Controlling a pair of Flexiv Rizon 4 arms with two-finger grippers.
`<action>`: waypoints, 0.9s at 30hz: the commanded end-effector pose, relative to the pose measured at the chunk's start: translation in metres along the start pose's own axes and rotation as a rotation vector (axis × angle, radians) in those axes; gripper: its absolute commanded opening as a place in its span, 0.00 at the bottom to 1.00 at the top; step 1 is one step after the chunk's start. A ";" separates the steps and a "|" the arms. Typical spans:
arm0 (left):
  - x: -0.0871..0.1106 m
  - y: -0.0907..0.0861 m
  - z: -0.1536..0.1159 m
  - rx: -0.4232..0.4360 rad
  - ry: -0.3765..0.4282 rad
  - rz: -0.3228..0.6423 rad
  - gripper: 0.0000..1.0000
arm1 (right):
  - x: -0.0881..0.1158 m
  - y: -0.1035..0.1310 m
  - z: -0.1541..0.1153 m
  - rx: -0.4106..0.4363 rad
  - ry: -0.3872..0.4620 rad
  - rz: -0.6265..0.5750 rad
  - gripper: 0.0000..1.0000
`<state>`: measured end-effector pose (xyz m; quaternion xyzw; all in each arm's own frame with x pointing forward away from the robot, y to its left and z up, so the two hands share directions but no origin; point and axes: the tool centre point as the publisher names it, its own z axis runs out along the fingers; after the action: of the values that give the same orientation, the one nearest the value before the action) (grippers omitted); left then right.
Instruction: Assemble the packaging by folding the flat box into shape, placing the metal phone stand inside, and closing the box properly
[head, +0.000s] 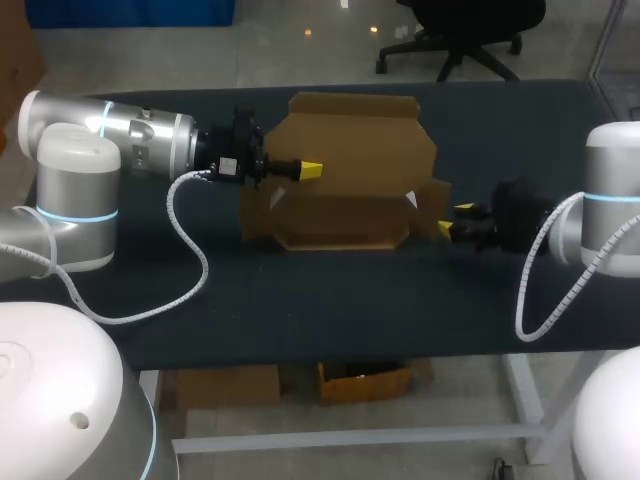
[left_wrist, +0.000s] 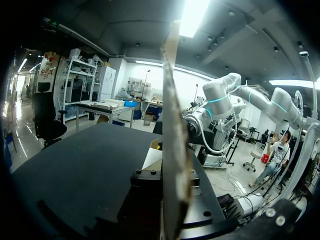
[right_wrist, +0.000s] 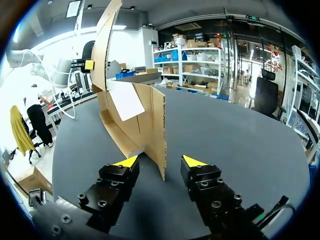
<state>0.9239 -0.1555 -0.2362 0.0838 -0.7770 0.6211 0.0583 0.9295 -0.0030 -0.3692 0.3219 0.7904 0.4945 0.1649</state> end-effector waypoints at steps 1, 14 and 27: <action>0.000 0.002 0.000 0.002 -0.002 0.001 0.00 | 0.000 -0.002 0.000 -0.009 0.000 -0.001 0.56; 0.000 0.002 0.000 0.002 -0.002 0.001 0.00 | 0.000 -0.002 0.000 -0.009 0.000 -0.001 0.48; 0.000 0.002 0.000 0.002 -0.002 0.001 0.00 | 0.009 0.011 0.012 0.018 -0.061 -0.099 0.49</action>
<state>0.9240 -0.1554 -0.2363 0.0839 -0.7770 0.6211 0.0583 0.9301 0.0036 -0.3634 0.2928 0.8050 0.4741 0.2036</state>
